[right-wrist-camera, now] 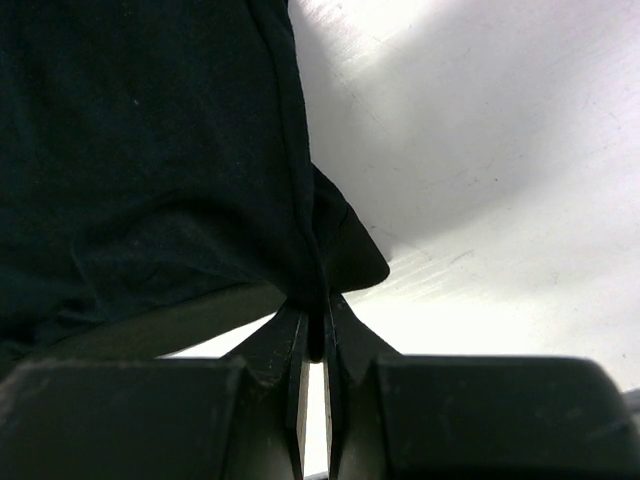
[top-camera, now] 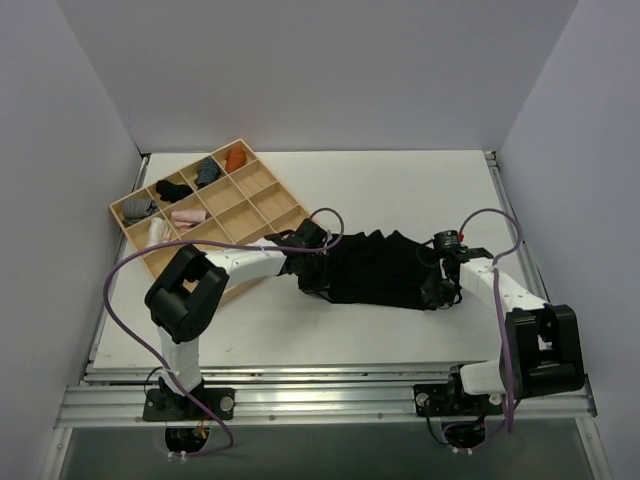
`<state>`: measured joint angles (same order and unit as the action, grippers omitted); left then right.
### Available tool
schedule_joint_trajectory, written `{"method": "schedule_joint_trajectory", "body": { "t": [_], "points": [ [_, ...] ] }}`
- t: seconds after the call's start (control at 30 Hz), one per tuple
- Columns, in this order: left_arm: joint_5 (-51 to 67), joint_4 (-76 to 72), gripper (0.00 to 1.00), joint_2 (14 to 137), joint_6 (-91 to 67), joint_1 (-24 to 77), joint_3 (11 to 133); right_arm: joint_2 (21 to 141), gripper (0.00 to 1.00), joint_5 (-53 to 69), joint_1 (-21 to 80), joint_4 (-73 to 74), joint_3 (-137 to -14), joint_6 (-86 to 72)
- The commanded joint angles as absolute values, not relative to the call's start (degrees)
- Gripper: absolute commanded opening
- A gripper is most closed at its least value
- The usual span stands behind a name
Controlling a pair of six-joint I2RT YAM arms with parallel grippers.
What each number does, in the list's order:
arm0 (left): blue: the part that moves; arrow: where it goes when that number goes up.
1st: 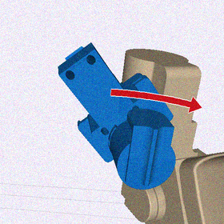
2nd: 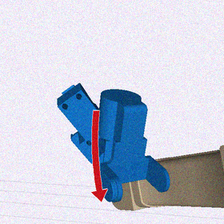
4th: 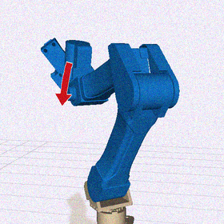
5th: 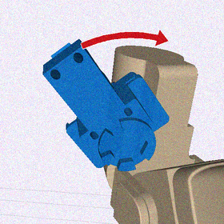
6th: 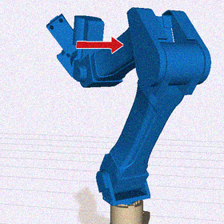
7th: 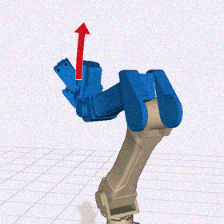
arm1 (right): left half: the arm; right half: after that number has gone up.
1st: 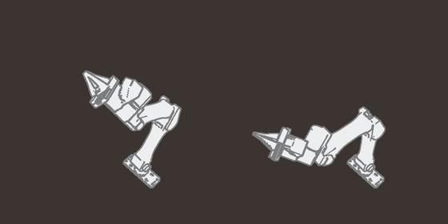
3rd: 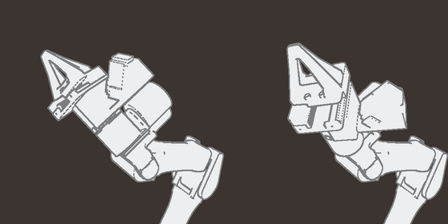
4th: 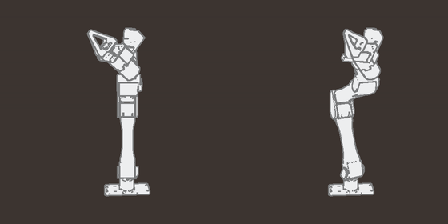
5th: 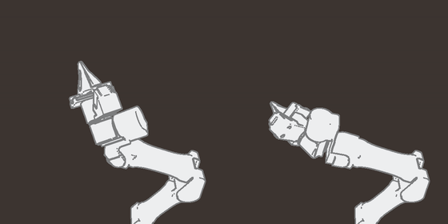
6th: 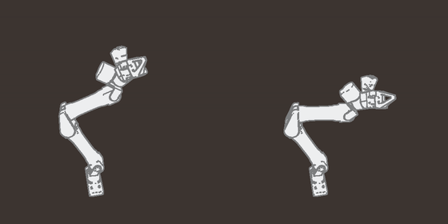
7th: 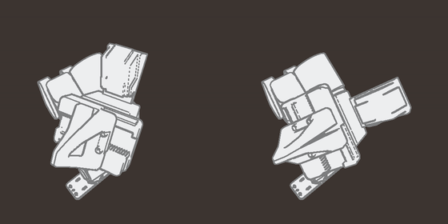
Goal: Roll the underwear
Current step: Flatten the underwear
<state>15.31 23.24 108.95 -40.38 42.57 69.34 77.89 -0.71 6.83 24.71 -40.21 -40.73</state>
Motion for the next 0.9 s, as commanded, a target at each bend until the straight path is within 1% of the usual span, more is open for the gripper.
{"method": "schedule_joint_trajectory", "body": {
  "t": [0.0,0.07,0.1,0.13,0.17,0.2,0.23,0.27,0.33,0.37,0.43,0.47,0.5,0.6,0.67,0.8,0.83,0.87],
  "points": [
    [16.43,21.87,0.12,108.46,-41.31,42.36,74.32,75.77,0.0,-3.51,6.33,29.0,-43.93,-40.87],
    [16.35,24.42,0.03,107.41,-40.43,42.45,78.64,75.67,0.0,-5.26,6.15,31.97,-51.12,-39.47],
    [16.09,27.22,0.02,106.97,-40.17,42.36,81.01,75.85,0.0,-7.62,6.07,32.95,-54.11,-39.03],
    [15.47,29.07,0.02,106.7,-39.73,42.28,86.34,76.2,0.0,-8.86,5.72,33.83,-57.27,-37.98],
    [14.77,30.92,0.02,106.7,-38.6,42.19,89.35,76.55,0.0,-9.75,5.45,35.14,-63.66,-37.36],
    [13.9,34.59,0.02,107.13,-38.06,41.75,92.6,77.86,0.0,-10.36,5.28,35.5,-66.68,-36.83],
    [13.8,36.46,0.02,107.75,-36.84,41.49,99.25,78.74,0.0,-11.15,4.93,35.77,-69.58,-36.39],
    [13.8,38.13,0.02,109.32,-36.13,41.14,102.8,79.62,0.0,-11.25,4.75,35.68,-74.74,-35.52],
    [12.66,43.57,0.02,111.43,-33.5,40.61,109.91,81.99,0.0,-10.9,4.4,35.07,-78.99,-34.81],
    [11.7,45.77,0.02,113.97,-32.44,40.52,117.35,82.78,0.0,-10.38,3.87,34.81,-80.75,-34.46],
    [8.55,53.76,0.02,116.88,-30.6,40.43,125.03,84.81,0.0,-8.71,3.17,34.63,-84.89,-34.1],
    [7.48,56.49,0.02,119.94,-28.93,40.17,132.46,85.25,0.0,-7.22,2.47,34.37,-85.95,-33.93],
    [6.77,61.3,0.02,121.36,-28.31,40.17,135.67,85.69,0.0,-6.69,2.03,34.37,-87.35,-33.75],
    [6.24,66.34,0.02,124.36,-26.46,40.08,142.54,85.17,0.0,-5.45,1.06,34.72,-87.11,-33.58],
    [6.76,66.45,0.02,123.5,-25.93,40.17,141.69,84.55,0.0,-6.23,0.79,36.82,-85.61,-33.66],
    [9.66,61.71,0.02,117.7,-26.28,40.6,129.93,79.3,0.0,-6.5,0.44,39.46,-77.89,-34.45],
    [10.71,60.22,0.02,116.29,-26.63,40.87,123.2,77.8,0.0,-6.5,0.35,39.98,-74.48,-34.63],
    [11.51,57.16,0.02,113.23,-26.98,41.22,119.92,76.39,0.0,-6.76,0.44,40.69,-73.05,-34.98]
  ]
}}
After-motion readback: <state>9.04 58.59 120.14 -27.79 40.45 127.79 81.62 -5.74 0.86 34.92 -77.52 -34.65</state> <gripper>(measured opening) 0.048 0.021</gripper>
